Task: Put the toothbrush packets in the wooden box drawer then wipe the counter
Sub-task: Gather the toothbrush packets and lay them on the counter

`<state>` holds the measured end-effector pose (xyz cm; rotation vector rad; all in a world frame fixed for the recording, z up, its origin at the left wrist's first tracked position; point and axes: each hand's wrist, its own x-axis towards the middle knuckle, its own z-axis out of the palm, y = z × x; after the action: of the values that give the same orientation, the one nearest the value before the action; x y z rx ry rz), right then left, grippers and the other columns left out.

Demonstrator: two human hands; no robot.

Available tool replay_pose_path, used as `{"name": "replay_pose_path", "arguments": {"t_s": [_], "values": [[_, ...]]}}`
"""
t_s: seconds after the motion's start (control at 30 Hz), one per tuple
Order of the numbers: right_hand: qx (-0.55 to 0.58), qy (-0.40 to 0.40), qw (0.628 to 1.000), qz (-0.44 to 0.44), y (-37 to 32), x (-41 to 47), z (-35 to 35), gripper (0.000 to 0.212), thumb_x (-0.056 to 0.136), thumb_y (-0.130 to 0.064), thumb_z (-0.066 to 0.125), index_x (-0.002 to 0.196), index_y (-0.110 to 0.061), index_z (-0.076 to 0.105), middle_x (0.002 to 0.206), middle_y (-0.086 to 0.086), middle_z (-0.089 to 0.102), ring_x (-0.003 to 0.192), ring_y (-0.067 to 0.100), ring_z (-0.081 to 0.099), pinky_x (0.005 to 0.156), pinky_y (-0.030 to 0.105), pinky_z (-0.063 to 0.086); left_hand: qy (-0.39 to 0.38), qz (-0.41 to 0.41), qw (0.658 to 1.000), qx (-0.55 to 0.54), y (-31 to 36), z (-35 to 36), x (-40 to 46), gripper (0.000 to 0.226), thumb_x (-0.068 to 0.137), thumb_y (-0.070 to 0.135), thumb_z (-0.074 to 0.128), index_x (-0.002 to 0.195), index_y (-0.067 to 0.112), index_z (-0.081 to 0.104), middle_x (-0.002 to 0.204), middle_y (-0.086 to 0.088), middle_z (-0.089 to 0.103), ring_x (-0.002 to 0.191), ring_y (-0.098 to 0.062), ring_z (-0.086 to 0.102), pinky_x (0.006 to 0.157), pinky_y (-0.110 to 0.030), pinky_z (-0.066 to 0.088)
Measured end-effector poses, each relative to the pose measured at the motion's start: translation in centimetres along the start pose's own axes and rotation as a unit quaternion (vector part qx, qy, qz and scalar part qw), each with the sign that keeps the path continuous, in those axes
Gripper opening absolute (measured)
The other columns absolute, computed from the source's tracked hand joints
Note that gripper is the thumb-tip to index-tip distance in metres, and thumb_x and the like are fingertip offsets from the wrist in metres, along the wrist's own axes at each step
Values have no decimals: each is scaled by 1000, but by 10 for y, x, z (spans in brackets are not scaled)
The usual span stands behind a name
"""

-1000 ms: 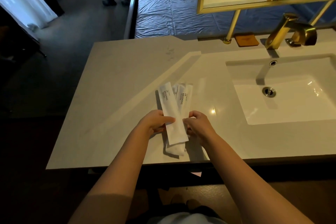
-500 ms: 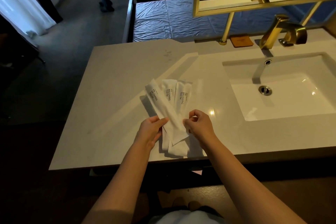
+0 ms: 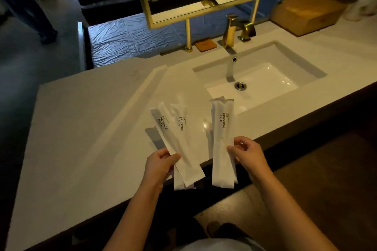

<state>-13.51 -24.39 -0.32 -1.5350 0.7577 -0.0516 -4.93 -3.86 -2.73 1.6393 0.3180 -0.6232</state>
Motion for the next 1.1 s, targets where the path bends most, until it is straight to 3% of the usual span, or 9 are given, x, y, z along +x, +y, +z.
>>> {"name": "replay_pose_path", "arguments": {"t_s": [0.1, 0.3, 0.5, 0.67, 0.8, 0.9, 1.03, 1.1], "values": [[-4, 78, 997, 13, 29, -29, -43, 16, 84, -3, 61, 80, -18, 59, 84, -7, 60, 78, 4, 57, 60, 18, 44, -56, 16, 995, 80, -10, 32, -22, 13, 81, 4, 66, 83, 18, 66, 91, -4, 71, 87, -19, 68, 77, -34, 56], [56, 174, 978, 99, 94, -85, -119, 15, 86, -1, 58, 83, -15, 59, 85, -3, 60, 79, 9, 57, 65, 21, 46, -168, 42, 966, 194, -39, 92, -55, 21, 82, 5, 65, 79, 25, 66, 82, 8, 71, 75, -3, 69, 66, -19, 53], [83, 266, 946, 165, 171, -136, -180, 8, 85, -4, 60, 91, -9, 57, 91, 4, 57, 83, 18, 55, 61, 23, 42, -232, 47, 929, 284, -67, 165, -81, 23, 85, 4, 59, 77, 24, 65, 82, 7, 67, 75, -5, 64, 58, -15, 48], [106, 310, 915, 234, 232, -177, -241, 16, 85, -5, 61, 76, -18, 56, 91, 7, 58, 82, 22, 56, 75, 38, 47, -222, 23, 918, 329, -104, 226, -101, 21, 86, 5, 58, 74, 22, 62, 83, 4, 63, 77, -10, 60, 60, -20, 44], [113, 333, 896, 272, 261, -197, -305, 8, 85, -7, 62, 91, -10, 59, 98, 12, 60, 88, 27, 57, 75, 38, 48, -194, -10, 916, 352, -138, 282, -126, 14, 86, 4, 59, 78, 16, 63, 94, -6, 63, 78, -14, 57, 70, -28, 46], [123, 343, 892, 268, 271, -196, -351, 10, 85, -7, 63, 93, -10, 58, 100, 13, 60, 92, 30, 59, 78, 41, 50, -167, -19, 922, 348, -153, 324, -144, 20, 87, 2, 57, 73, 16, 60, 90, -5, 57, 74, -12, 51, 69, -28, 43], [132, 342, 899, 238, 264, -175, -409, 9, 86, -7, 61, 93, -10, 56, 89, 5, 58, 86, 23, 57, 63, 29, 48, -141, -16, 924, 354, -151, 369, -143, 12, 87, 2, 57, 97, 4, 63, 99, -8, 55, 86, -18, 52, 80, -35, 44], [123, 334, 906, 227, 258, -159, -436, 7, 86, -8, 61, 92, -11, 57, 85, 2, 58, 85, 22, 57, 69, 32, 50, -134, -2, 918, 374, -148, 389, -130, 18, 86, 3, 59, 103, 2, 65, 106, -12, 59, 94, -23, 53, 82, -38, 46]]}}
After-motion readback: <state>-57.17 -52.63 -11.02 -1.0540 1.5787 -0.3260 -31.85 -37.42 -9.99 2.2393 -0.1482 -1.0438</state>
